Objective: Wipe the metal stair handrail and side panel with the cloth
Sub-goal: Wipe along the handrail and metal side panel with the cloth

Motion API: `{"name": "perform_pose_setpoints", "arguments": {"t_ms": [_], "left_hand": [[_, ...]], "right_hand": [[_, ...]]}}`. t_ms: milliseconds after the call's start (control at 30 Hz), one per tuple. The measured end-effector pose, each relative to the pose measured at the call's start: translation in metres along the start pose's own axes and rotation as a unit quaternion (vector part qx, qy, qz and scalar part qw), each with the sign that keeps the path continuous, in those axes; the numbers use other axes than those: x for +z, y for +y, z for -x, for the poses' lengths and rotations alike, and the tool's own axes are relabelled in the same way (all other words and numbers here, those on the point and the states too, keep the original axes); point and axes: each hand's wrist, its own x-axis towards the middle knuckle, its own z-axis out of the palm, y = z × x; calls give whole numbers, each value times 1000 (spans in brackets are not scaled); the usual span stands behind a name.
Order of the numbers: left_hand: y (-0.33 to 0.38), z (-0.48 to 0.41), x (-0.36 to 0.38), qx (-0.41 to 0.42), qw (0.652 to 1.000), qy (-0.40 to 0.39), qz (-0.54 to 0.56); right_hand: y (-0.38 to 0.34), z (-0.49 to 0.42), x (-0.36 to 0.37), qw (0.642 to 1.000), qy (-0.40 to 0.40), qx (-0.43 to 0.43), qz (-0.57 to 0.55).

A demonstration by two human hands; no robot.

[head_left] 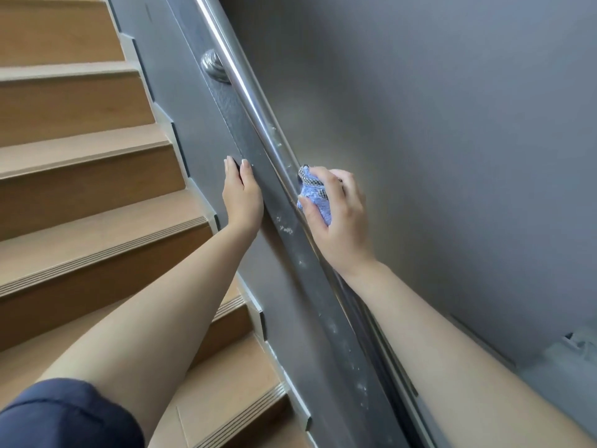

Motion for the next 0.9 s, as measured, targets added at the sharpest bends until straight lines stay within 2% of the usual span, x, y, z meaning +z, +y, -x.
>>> {"name": "perform_pose_setpoints", "arguments": {"t_ms": [233,467,733,900], "left_hand": [[9,-22,-4,-14,1000,-2,10],[25,-48,-16,-18,1000,-17,-13],[44,-82,-20,-30,1000,-5,-5],[54,-90,-23,-26,1000,-2,-12]], "right_hand": [[-13,-49,14,998,-10,32,-56],[-26,-97,33,998,-13,8,-54],[-13,-67,28,998,14,-57,-19],[-11,-74,29,998,13,-44,-30]]}}
